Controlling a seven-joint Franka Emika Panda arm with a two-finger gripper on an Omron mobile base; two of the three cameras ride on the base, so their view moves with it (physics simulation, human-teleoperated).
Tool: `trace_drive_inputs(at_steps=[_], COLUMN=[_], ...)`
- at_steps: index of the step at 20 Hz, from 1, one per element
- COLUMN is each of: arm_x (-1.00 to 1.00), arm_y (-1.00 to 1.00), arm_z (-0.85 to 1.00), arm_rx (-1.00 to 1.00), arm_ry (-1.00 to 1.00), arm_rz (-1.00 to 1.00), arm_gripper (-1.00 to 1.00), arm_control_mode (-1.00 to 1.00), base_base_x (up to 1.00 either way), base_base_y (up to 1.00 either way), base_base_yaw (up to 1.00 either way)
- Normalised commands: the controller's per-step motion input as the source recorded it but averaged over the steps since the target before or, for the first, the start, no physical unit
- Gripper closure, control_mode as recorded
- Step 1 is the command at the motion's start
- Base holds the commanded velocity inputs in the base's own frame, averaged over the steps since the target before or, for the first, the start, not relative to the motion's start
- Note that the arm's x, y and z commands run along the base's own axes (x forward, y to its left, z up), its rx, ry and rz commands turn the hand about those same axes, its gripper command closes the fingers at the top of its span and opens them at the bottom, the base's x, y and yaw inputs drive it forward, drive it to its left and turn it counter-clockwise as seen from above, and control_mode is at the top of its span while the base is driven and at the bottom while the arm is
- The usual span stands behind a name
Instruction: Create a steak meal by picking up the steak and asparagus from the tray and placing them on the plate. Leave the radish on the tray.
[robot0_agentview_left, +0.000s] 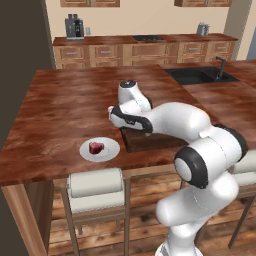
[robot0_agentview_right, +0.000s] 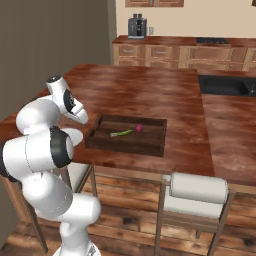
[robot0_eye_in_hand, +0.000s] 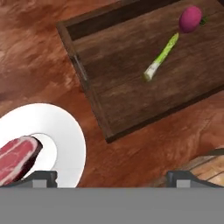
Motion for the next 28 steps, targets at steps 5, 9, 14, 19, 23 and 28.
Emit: trace_drive_inputs(at_steps=[5,9,14,19,23,28], arm_x=[0.0,0.1,0.35,0.45,0.42,0.33], arm_y=[-1.0,-0.98,-0.75,-0.33,-0.02,0.0], arm_z=[0.0,-0.05,-0.12,-0.34,-0.43,-0.38], arm_rx=[0.0,0.0,0.0,0.0,0.0,0.0], arm_ry=[0.0,0.05,0.08,0.08,0.01,0.0], arm_rz=[-0.21,-0.12,-0.06,-0.01,0.0,0.0], arm_gripper=[-1.0,-1.0,-1.0,-1.0,-1.0,-1.0], arm_control_mode=[-1.0,-1.0,-1.0,-1.0,-1.0,-1.0], base_base_x=[0.0,0.0,0.0,0.0,0.0,0.0], base_base_y=[0.0,0.0,0.0,0.0,0.0,0.0], base_base_yaw=[0.0,0.0,0.0,0.0,0.0,0.0])
